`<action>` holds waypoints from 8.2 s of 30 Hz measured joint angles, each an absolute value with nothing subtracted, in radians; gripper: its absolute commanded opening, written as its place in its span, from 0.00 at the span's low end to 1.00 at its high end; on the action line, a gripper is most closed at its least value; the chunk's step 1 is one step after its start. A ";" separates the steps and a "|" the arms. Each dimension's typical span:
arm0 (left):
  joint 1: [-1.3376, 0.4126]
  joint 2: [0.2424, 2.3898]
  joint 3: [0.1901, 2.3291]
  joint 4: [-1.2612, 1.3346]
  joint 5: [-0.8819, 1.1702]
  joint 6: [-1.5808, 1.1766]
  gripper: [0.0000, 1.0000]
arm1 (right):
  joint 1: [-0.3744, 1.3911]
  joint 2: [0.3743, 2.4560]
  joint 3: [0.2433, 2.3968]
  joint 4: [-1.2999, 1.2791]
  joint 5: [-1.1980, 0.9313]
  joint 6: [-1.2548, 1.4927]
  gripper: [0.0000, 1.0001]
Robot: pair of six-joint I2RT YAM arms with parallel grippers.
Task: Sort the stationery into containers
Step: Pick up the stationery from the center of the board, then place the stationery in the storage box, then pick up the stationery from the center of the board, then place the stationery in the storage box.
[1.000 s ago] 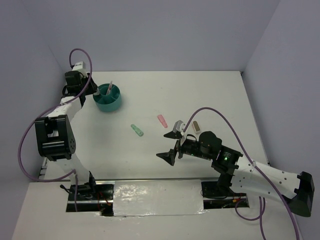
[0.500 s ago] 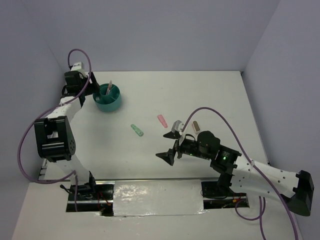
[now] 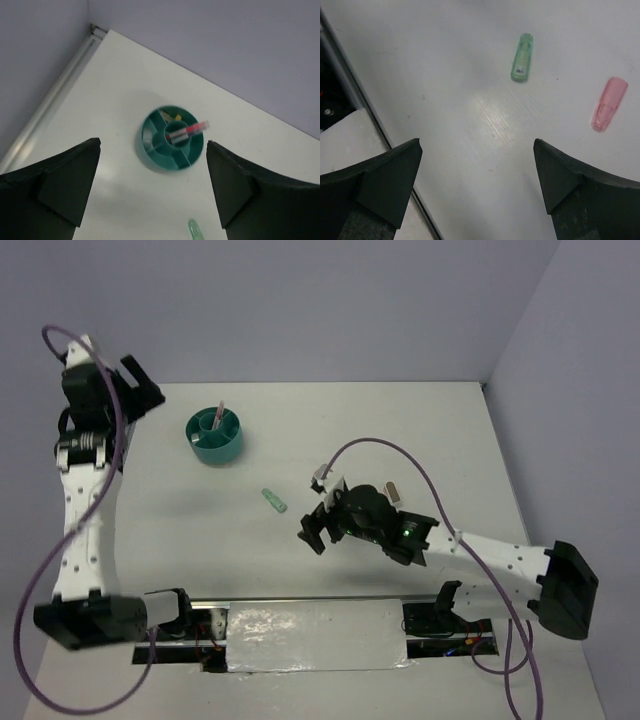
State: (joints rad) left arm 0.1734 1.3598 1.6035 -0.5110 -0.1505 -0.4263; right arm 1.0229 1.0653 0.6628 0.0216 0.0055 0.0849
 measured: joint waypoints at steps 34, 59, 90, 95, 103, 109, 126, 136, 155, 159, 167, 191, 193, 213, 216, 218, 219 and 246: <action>0.126 0.710 0.839 -0.546 0.000 -0.474 0.99 | 0.913 2.168 1.628 -0.506 0.019 0.013 0.53; -0.211 0.899 0.657 -0.147 0.425 -0.849 0.94 | 1.007 1.580 1.100 -0.021 -0.027 0.114 0.05; -0.264 0.960 0.706 0.051 0.479 -0.936 0.00 | 1.044 1.410 1.015 0.039 0.080 0.138 1.00; -0.273 1.014 0.813 0.017 0.390 -0.857 0.00 | 1.015 1.356 0.974 0.049 0.078 0.146 1.00; -0.273 1.312 1.005 0.084 0.017 -0.531 0.00 | 0.939 1.098 0.810 0.046 0.076 0.167 1.00; -0.267 1.538 1.102 0.152 -0.147 -0.336 0.00 | 0.937 1.005 0.768 0.026 0.063 0.150 1.00; -0.263 1.660 1.219 0.240 -0.320 -0.079 0.00 | 0.900 1.003 0.693 0.012 0.020 0.110 1.00; -0.242 1.719 1.219 0.247 -0.349 -0.056 0.00 | 0.896 1.019 0.693 0.015 0.011 0.110 1.00; -0.213 1.760 1.201 0.275 -0.337 -0.077 0.63 | 0.890 1.043 0.693 0.015 -0.030 0.107 1.00; -0.213 1.760 1.199 0.277 -0.336 -0.095 0.65 | 0.862 1.083 0.694 0.018 -0.060 0.112 1.00; -0.220 1.619 1.282 0.045 -0.323 -0.266 0.93 | 0.769 1.403 0.884 -0.117 -0.033 0.150 1.00; -0.208 0.883 1.026 -0.620 -0.086 -0.443 0.99 | 0.659 1.990 1.343 -0.384 0.022 0.081 0.62; -0.208 0.883 1.020 -0.619 -0.079 -0.442 0.99 | 0.658 1.990 1.340 -0.381 0.022 0.081 0.60; -0.210 0.876 0.846 -0.307 0.300 -0.743 0.99 | 0.820 1.537 0.925 -0.084 0.077 0.183 0.03; -0.224 0.911 0.815 -0.208 0.379 -0.830 0.98 | 0.936 1.421 0.913 0.004 0.087 0.198 0.03; -0.239 0.924 0.804 -0.162 0.414 -0.872 0.96 | 0.991 1.357 0.904 0.057 0.096 0.213 0.03; -0.247 0.926 0.802 -0.143 0.431 -0.886 0.94 | 1.006 1.332 0.899 0.076 0.102 0.216 0.03; -0.319 0.955 0.774 0.054 0.555 -0.957 0.02 | 1.076 1.272 0.965 0.097 0.189 0.186 0.09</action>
